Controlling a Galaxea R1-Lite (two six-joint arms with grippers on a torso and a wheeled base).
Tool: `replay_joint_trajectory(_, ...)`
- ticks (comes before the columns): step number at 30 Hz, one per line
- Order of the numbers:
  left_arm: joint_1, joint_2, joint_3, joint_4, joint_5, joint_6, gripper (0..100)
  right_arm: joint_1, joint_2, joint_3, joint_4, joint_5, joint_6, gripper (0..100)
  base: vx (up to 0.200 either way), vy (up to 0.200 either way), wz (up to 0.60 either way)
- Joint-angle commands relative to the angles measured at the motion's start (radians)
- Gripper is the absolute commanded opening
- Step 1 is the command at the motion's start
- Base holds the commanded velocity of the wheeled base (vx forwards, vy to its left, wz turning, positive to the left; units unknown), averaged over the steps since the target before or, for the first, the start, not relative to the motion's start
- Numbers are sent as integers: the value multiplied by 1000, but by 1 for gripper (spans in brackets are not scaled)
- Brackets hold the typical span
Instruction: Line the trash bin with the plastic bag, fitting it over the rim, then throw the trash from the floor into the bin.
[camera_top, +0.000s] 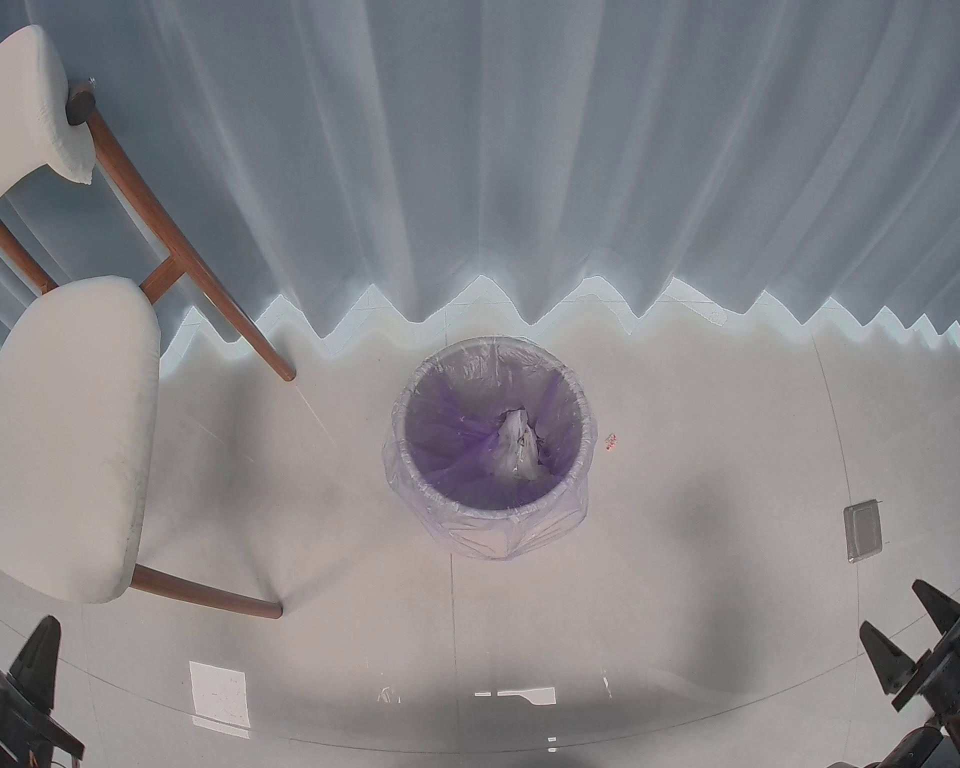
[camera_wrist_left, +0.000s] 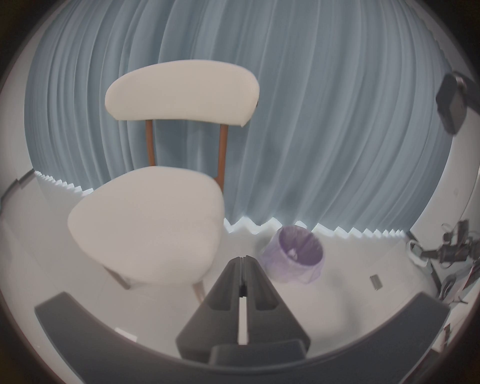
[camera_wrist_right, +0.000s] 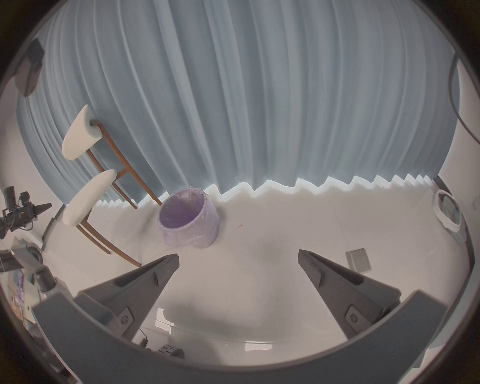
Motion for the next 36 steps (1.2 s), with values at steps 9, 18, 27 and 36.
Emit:
replay_joint_trajectory(9, -40, -174, 125, 126, -44, 178, 0, -78, -481, 15, 267, 24, -85, 100, 0, 22, 0)
replay_joint_trajectory(18, -49, -159, 124, 126, -49, 165, 0, -78, -481, 15, 267, 18, -78, 100, 0, 200, 0)
replay_joint_trajectory(27, -41, -155, 122, 124, -41, 84, 0, -78, -481, 15, 267, 18, -78, 100, 0, 200, 0)
replay_joint_trajectory(36, -38, -155, 121, 124, -35, 76, 0, -78, -481, 15, 267, 18, -78, 100, 0, 200, 0)
